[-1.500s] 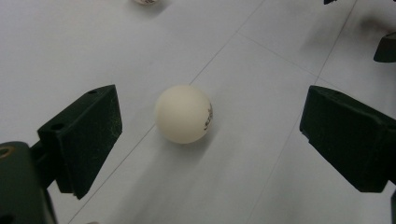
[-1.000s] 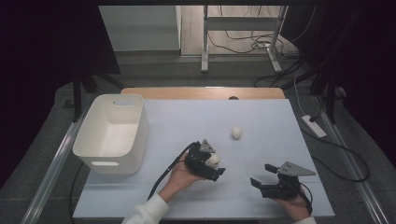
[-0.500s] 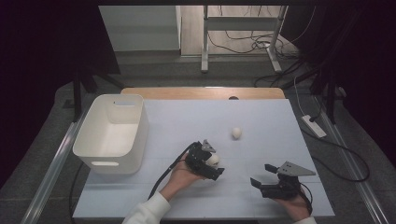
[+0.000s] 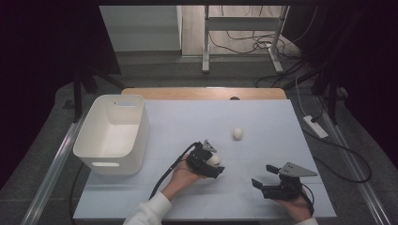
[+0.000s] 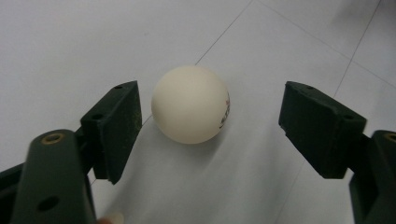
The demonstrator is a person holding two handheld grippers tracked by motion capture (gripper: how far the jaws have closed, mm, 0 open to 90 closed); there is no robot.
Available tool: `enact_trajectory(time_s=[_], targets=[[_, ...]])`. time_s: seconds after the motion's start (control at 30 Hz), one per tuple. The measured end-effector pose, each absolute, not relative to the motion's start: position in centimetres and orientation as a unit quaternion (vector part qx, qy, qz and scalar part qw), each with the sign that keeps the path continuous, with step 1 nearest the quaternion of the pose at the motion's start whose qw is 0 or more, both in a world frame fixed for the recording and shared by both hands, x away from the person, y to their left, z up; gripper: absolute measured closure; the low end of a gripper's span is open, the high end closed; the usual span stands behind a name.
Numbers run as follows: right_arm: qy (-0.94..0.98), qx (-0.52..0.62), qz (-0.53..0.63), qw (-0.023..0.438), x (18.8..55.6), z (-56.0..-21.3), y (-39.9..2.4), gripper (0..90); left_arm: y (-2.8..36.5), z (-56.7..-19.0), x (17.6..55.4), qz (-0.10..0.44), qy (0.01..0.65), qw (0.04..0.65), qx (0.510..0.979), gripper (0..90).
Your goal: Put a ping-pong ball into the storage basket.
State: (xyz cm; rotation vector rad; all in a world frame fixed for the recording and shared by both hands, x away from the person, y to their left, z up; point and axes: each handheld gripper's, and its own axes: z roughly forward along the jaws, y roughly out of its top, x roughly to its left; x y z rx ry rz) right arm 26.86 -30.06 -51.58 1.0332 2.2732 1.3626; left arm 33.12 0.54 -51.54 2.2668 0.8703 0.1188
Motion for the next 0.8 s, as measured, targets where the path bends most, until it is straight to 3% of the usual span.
enact_trajectory(time_s=[0.2,0.4,0.8], targets=[[0.790,0.359,0.473,0.148,26.87,-51.58,-30.08,14.5,0.50,-51.62,33.11,0.049,0.329,0.343,0.879,32.1],[0.790,0.358,0.474,0.148,26.84,-51.56,-30.08,14.5,0.51,-51.65,33.06,0.057,0.326,0.337,0.881,49.1],[0.791,0.357,0.474,0.150,26.79,-51.54,-30.05,14.5,1.05,-51.38,33.19,0.067,0.331,0.344,0.876,50.9]])
